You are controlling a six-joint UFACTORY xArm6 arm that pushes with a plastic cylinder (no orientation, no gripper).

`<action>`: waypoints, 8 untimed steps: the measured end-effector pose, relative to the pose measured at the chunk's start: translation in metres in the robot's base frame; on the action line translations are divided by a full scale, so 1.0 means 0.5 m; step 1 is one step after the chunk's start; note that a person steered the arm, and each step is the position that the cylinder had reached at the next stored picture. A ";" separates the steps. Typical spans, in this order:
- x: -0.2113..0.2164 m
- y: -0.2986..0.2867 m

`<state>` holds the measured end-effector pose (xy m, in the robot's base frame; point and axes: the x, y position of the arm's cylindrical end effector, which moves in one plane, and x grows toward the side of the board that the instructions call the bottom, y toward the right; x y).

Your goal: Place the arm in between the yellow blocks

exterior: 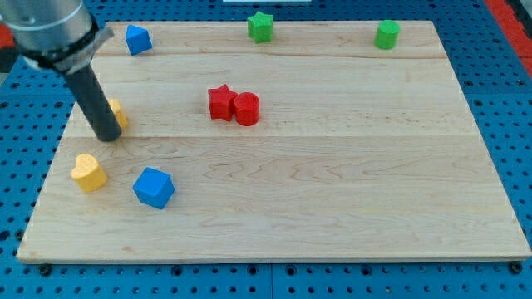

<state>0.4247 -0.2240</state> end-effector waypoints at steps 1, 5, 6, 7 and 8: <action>-0.065 0.045; -0.079 0.122; -0.079 0.117; -0.010 0.117; 0.021 0.184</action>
